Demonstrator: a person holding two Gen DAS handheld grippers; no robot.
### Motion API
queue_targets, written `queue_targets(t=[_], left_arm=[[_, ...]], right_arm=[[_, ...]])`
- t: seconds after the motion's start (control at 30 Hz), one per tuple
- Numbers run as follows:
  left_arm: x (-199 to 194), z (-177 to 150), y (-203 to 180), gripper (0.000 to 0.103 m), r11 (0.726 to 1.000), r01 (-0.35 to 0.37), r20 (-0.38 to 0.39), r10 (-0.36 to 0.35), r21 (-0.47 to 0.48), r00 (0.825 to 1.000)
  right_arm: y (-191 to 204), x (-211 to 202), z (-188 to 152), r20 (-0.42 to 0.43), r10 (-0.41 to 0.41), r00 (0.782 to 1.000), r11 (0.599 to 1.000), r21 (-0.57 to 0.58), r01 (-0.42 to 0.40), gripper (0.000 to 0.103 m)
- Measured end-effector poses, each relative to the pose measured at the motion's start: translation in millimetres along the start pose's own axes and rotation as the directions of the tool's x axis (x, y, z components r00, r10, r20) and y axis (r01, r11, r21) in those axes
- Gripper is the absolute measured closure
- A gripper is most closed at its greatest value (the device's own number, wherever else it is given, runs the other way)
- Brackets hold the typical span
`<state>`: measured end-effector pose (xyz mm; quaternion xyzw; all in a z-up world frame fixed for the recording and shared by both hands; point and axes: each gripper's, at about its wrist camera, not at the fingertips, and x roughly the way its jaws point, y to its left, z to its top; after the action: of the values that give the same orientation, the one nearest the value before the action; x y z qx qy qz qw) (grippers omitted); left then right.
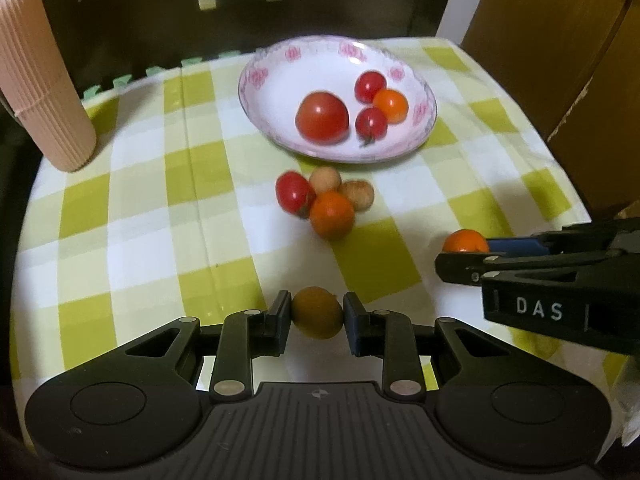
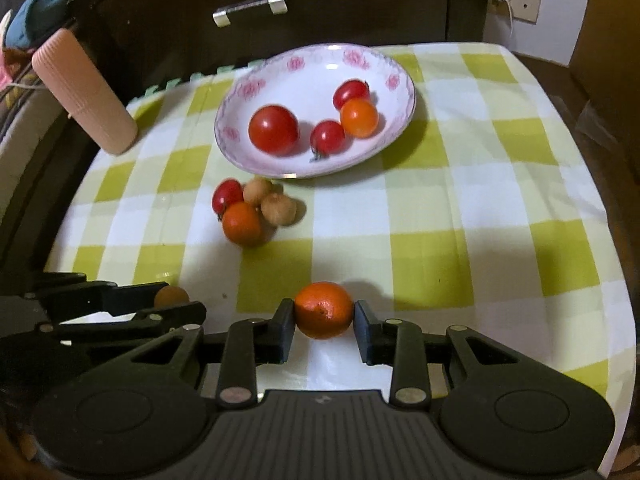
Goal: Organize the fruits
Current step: 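Carry the brown fruit and tangerine over the white bowl with both grippers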
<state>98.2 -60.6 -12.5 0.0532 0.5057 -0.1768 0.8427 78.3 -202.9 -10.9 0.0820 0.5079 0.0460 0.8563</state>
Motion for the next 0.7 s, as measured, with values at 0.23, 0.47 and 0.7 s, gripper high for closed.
queue_targets(t=[0.23, 0.47, 0.7], left_arm=[[-8.0, 21.6, 3.1, 0.068, 1.0, 0.011, 0.052, -0.01, -0.016, 0.999], [-4.0, 45.8, 7.9, 0.068, 1.0, 0.011, 0.082, -0.009, -0.027, 0.997], [3.3, 64.8, 6.9, 0.068, 1.0, 0.001, 0.099, 0.001, -0.025, 0.995]], right_arm=[[4.1, -5.3, 14.8, 0.037, 0.009, 0.999, 1.0, -0.001, -0.009, 0.072], [5.4, -7.8, 36.2, 0.07, 0.009, 0.997, 1.0, -0.007, -0.008, 0.072], [-2.5, -0.1, 59.9, 0.089, 0.004, 0.996, 1.0, 0.006, -0.004, 0.072]])
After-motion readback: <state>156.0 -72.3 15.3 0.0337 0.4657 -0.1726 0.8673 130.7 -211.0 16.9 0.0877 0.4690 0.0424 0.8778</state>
